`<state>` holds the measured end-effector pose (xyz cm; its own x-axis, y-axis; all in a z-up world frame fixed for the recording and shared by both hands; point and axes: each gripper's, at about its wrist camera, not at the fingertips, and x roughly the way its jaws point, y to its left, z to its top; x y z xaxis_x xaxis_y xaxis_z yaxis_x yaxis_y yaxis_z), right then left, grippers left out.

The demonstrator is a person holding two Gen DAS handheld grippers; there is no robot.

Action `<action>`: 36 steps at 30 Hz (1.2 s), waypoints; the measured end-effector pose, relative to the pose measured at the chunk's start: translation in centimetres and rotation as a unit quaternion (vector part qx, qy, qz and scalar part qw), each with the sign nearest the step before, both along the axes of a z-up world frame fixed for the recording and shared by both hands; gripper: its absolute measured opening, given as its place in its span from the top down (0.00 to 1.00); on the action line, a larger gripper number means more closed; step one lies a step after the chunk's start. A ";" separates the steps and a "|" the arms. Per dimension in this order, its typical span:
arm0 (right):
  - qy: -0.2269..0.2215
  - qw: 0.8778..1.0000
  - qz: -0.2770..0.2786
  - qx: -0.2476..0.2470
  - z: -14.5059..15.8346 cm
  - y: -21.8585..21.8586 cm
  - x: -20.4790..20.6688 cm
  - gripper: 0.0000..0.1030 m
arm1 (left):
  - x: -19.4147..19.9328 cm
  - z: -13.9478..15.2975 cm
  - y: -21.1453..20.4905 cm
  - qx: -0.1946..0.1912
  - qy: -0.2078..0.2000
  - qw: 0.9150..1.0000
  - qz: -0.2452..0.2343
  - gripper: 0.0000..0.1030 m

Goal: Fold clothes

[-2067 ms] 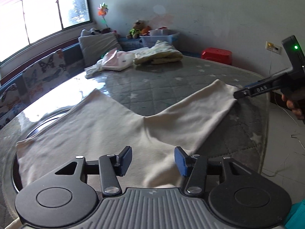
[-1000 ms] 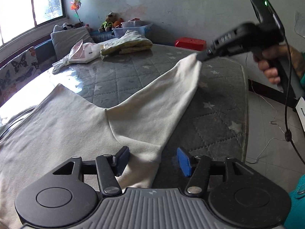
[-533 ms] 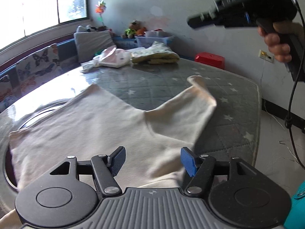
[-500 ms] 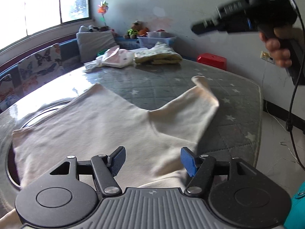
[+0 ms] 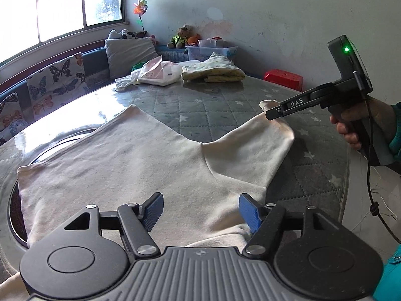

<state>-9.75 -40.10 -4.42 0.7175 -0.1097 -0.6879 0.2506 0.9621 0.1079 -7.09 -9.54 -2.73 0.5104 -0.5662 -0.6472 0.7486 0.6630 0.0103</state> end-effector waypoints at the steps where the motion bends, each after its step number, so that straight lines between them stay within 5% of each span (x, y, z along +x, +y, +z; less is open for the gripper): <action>1: 0.002 1.000 -0.002 -0.004 -0.2 0.1 0.1 0.65 | 0.1 -0.1 -0.1 0.000 0.002 1.000 0.000 0.32; 4: -0.010 1.000 0.000 -0.011 0.0 0.7 0.0 0.50 | 0.2 -0.2 -0.3 0.001 0.005 1.000 0.001 0.31; 7: -0.011 0.999 0.010 -0.037 0.0 1.6 0.2 0.51 | 0.2 -0.3 -0.5 0.002 0.006 1.000 0.000 0.31; 10: 0.000 0.999 0.002 -0.045 -0.5 1.5 0.6 0.57 | 0.1 -0.3 -0.6 0.000 0.007 1.000 -0.002 0.30; 15: -0.007 0.999 -0.014 -0.038 -0.3 0.6 0.1 0.88 | 0.0 -0.5 -0.8 0.001 0.008 1.000 -0.004 0.27; 19: -0.024 0.999 -0.027 -0.024 0.3 -0.4 -0.5 0.93 | -0.1 -0.7 -1.1 0.001 0.010 1.000 -0.007 0.26; 28: -0.084 0.993 -0.011 0.083 3.3 -1.4 -1.8 0.96 | -0.2 -0.8 -1.3 0.003 0.009 1.000 -0.011 0.25; 36: -0.150 0.972 0.092 0.157 8.9 2.5 -2.0 0.97 | -0.3 -1.1 -0.4 0.003 0.010 1.000 0.001 0.25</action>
